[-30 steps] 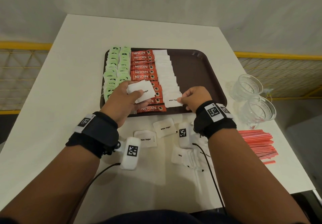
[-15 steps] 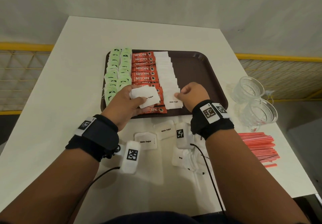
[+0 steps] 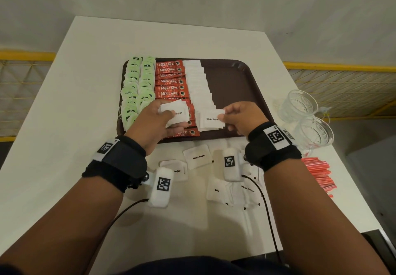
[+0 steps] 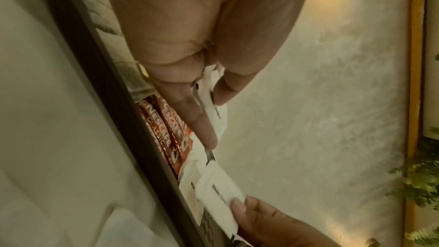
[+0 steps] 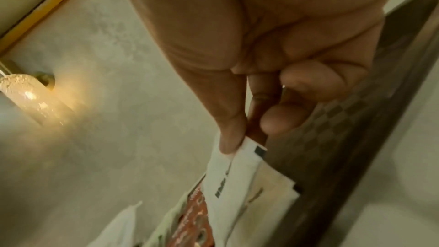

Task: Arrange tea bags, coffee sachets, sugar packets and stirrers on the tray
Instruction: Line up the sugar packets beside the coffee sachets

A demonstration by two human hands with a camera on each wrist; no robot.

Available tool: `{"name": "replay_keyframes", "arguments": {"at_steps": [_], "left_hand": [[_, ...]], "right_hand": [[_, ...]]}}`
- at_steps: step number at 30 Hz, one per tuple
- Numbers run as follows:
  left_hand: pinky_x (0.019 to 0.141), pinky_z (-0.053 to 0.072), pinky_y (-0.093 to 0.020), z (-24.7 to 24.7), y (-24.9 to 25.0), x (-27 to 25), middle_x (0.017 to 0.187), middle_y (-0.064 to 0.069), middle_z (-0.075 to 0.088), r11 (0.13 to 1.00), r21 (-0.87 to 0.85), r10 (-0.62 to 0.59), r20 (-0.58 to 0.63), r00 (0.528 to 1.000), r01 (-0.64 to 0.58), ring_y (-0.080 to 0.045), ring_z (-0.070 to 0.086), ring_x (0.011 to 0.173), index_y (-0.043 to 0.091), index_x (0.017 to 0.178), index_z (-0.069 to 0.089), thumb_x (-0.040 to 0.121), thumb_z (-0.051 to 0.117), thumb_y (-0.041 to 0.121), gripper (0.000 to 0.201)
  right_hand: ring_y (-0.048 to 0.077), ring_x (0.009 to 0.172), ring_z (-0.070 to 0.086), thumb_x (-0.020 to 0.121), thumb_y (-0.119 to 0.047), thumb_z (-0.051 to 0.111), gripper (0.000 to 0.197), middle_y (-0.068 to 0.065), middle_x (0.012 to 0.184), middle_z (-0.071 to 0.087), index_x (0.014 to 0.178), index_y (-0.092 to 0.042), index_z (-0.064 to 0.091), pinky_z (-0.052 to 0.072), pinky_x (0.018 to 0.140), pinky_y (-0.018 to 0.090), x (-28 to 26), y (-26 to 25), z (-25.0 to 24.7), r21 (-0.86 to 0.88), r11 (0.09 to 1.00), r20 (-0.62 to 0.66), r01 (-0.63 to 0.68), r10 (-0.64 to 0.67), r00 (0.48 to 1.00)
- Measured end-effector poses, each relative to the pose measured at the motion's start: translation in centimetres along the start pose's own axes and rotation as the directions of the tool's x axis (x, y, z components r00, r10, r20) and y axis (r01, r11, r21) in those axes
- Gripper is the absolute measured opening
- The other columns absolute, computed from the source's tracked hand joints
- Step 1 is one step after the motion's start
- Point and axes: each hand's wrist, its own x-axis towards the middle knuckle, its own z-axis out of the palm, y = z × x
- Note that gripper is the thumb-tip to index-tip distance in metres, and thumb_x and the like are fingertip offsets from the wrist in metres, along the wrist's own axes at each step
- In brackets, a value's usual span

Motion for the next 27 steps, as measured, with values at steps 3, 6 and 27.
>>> {"name": "replay_keyframes", "arguments": {"at_steps": [3, 6, 27], "left_hand": [[0.081, 0.061, -0.035, 0.1, 0.0, -0.2, 0.114, -0.009, 0.064, 1.0, -0.014, -0.003, 0.011, 1.0, 0.003, -0.026, 0.075, 0.088, 0.016, 0.125, 0.049, 0.101, 0.047, 0.003, 0.027], [0.082, 0.06, -0.036, 0.2, -0.1, -0.2, 0.113, -0.011, 0.064, 1.0, -0.009, -0.006, 0.016, 1.0, 0.006, -0.027, 0.075, 0.088, 0.015, 0.126, 0.049, 0.101, 0.047, 0.002, 0.028], [0.072, 0.061, -0.029, 2.6, 4.1, 4.0, 0.121, -0.015, 0.064, 0.987, 0.077, 0.135, 0.072, 0.988, -0.14, -0.028, 0.074, 0.092, 0.005, 0.13, 0.049, 0.092, 0.063, 0.0, 0.04]], "right_hand": [[0.015, 0.068, 0.06, 0.086, -0.019, 0.071, 0.009, 0.003, 0.079, 0.065, 0.09, -0.012, 0.067, 0.052, 0.066, 0.025, 0.6, 0.8, 0.1, -0.144, 0.989, 0.017, 0.018, -0.015, 1.0], [0.023, 0.089, 0.065, 0.084, -0.019, 0.073, 0.01, 0.006, 0.09, 0.068, 0.089, -0.013, 0.067, 0.054, 0.088, 0.038, 1.3, 1.0, 0.6, -0.211, 0.977, 0.024, 0.021, -0.017, 1.0], [0.009, 0.065, 0.063, 0.082, -0.031, 0.076, 0.031, 0.002, 0.084, 0.07, 0.101, -0.009, 0.066, 0.051, 0.058, 0.024, 2.5, -6.5, -0.4, -0.058, 0.989, 0.116, 0.133, -0.125, 0.985]]}}
